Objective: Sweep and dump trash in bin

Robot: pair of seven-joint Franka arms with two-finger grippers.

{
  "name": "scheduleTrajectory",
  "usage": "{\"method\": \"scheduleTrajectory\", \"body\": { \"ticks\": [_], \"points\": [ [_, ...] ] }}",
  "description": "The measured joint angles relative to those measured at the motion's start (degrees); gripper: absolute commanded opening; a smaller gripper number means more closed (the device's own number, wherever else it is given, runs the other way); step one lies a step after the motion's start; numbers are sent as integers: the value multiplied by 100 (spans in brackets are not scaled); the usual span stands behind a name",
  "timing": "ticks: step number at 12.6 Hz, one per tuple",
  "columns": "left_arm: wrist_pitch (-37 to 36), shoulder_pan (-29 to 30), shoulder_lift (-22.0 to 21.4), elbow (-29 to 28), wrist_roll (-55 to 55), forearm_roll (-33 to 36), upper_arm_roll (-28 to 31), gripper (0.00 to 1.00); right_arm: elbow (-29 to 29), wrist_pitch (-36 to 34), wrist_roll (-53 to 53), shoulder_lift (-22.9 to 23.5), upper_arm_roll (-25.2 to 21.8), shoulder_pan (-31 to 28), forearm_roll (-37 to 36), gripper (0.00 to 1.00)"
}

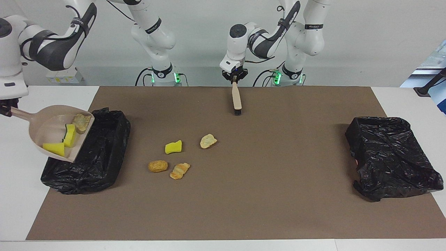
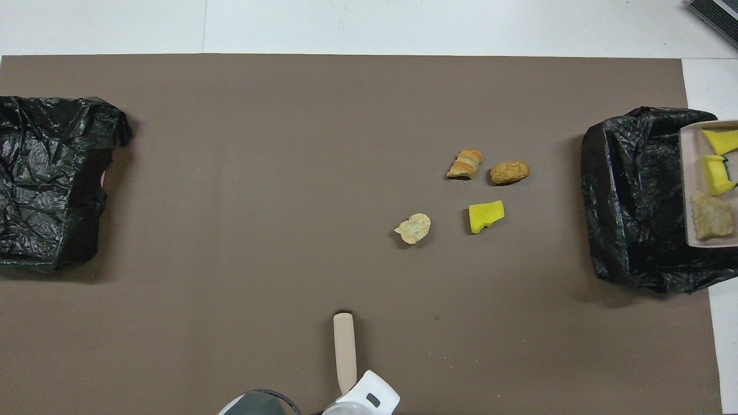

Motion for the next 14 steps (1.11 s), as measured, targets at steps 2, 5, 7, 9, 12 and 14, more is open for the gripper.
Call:
{"method": "scheduleTrajectory", "body": {
  "ticks": [2,5,7,9,12,14],
  "points": [
    [11,0,30,-1,0,-8,11,6,-19,-19,381,0,21,128,-730,0],
    [15,0,42,-1,0,-11,17,45,-83,-71,623,1,23,368,-1208,0],
    [12,0,44,-2,43,-11,20,56,-83,-139,662,0,21,425,-1263,0],
    [-12,1,46,-5,103,-11,36,97,-82,-335,970,0,18,529,-1513,0],
    [-39,62,45,45,194,-11,81,100,-86,-711,1584,-31,32,948,-2222,0],
    [-204,405,50,298,486,82,131,100,-107,-732,1614,-90,34,1055,-2313,0]
  ]
}}
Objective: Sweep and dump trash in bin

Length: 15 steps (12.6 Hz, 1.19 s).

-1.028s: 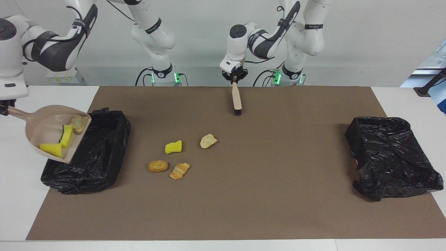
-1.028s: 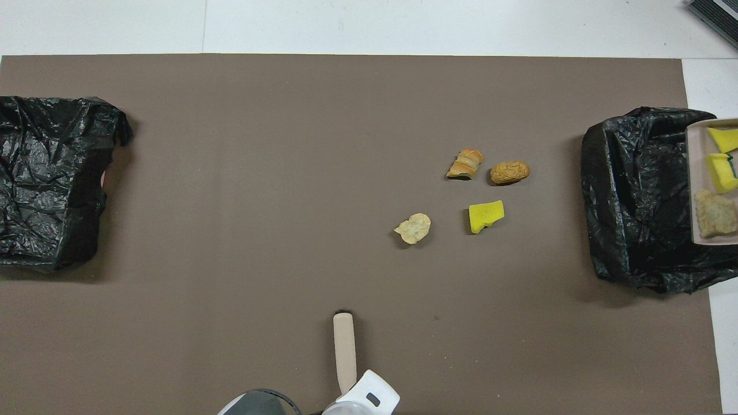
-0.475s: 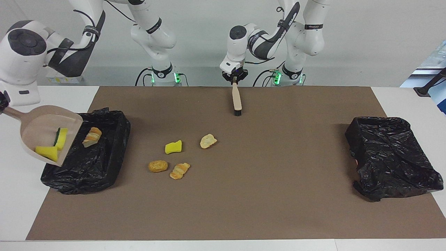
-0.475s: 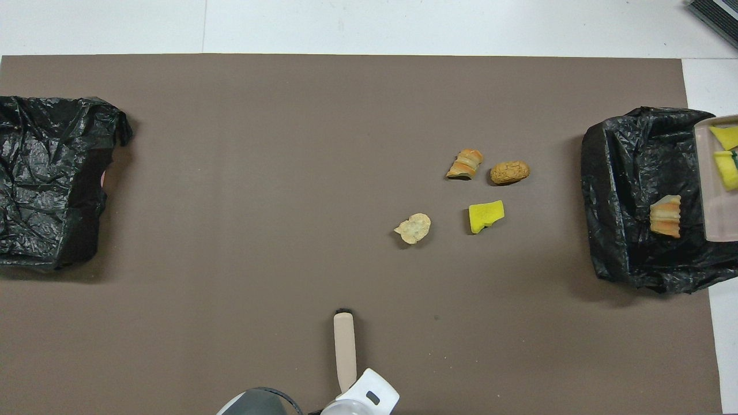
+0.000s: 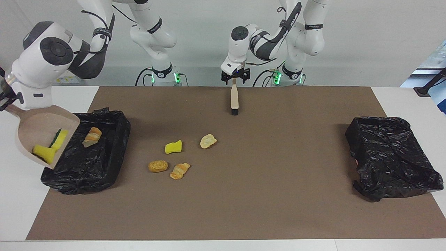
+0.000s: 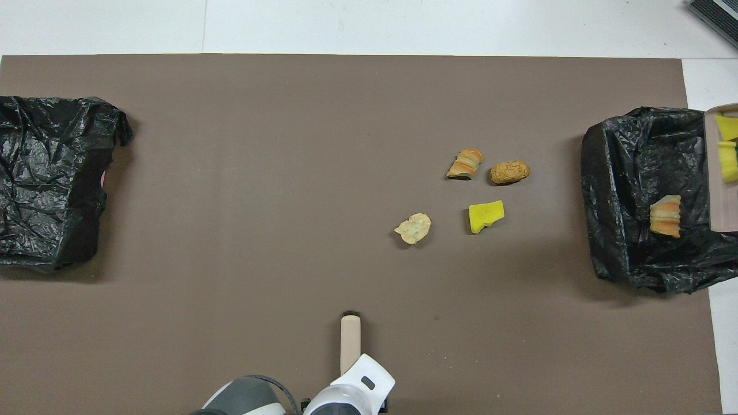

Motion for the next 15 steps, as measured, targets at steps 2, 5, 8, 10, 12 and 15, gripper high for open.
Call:
{"method": "scheduleTrajectory", "body": {
  "ticks": [2,5,8,10,12,15],
  "points": [
    [-194,692,107,485,364,555,34,100,-14,44,-7,-77,2,11,-92,0],
    [-283,1802,407,1226,1230,1173,87,100,-48,123,-7,-176,19,168,-406,0],
    [-904,2859,483,2116,2543,1217,106,100,-189,164,-6,-404,30,362,-694,0],
    [-1365,3309,485,2739,3109,1223,111,100,-302,164,-6,-538,35,403,-707,0],
    [-1787,3620,492,3255,3531,1230,108,100,-380,164,-29,-569,23,381,-700,0],
    [-2549,3987,488,3908,4179,1234,106,100,-456,159,-106,-570,-8,342,-548,0]
  ]
}}
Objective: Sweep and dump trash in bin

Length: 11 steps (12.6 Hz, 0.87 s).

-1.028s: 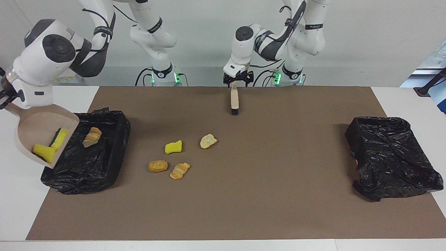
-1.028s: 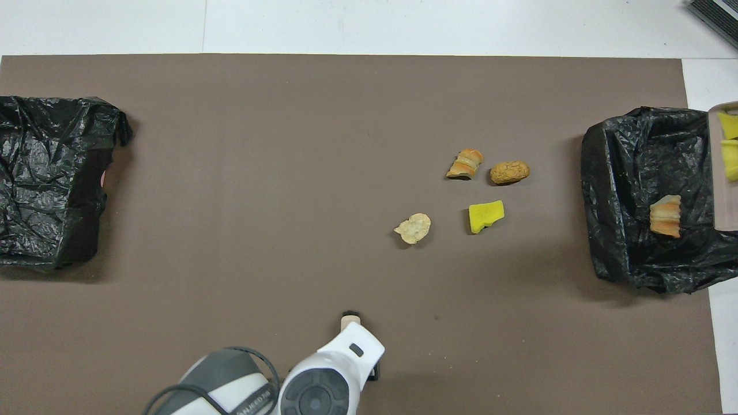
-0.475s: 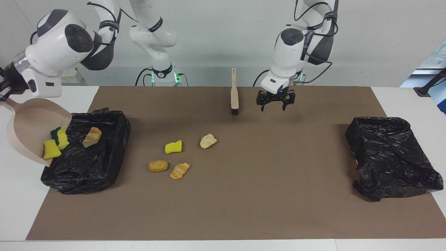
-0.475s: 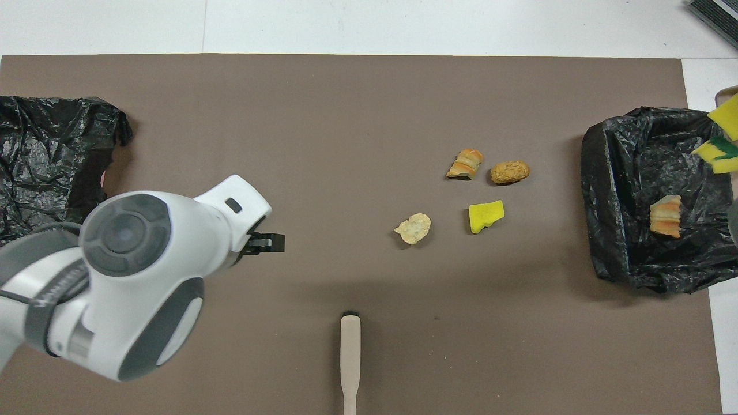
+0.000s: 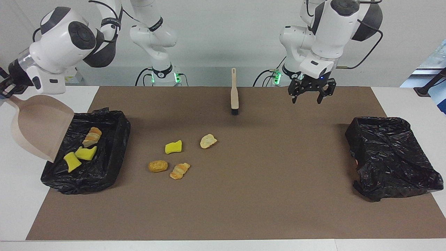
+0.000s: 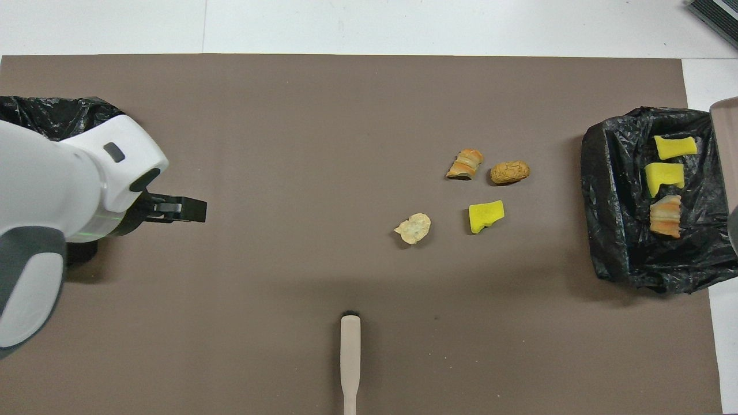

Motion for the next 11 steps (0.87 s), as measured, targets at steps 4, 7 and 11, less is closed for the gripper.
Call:
{"method": "scheduleTrajectory", "body": {
  "ticks": [4,7,11],
  "points": [
    [-1138,514,-4,1025,674,2,19,100,40,-23,-130,-82,-38,-69,928,0],
    [-1327,783,40,1334,875,2,28,100,75,-88,-158,-207,-95,-130,2136,0],
    [-1717,1010,519,2028,938,-164,17,100,77,-384,132,-234,-149,-309,3738,0]
  ]
}}
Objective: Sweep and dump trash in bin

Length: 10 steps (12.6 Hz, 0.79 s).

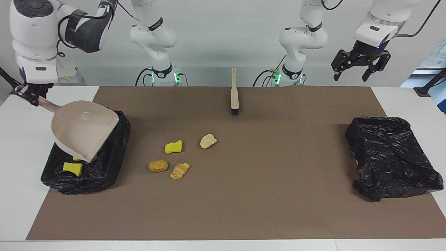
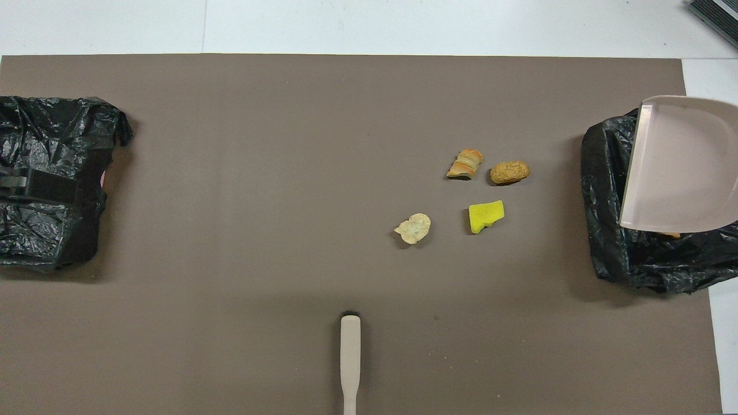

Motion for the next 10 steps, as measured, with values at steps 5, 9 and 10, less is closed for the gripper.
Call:
{"method": "scheduleTrajectory", "body": {
  "ticks": [5,9,10],
  "points": [
    [-102,266,157,246,520,-211,-7,100,-21,-637,1972,-36,120,114,835,0],
    [-129,274,133,313,530,-211,-33,100,-136,-956,3910,-10,140,611,1581,0],
    [-133,275,134,313,530,-211,-33,100,-169,-962,4435,3,146,803,1699,0]
  ]
}}
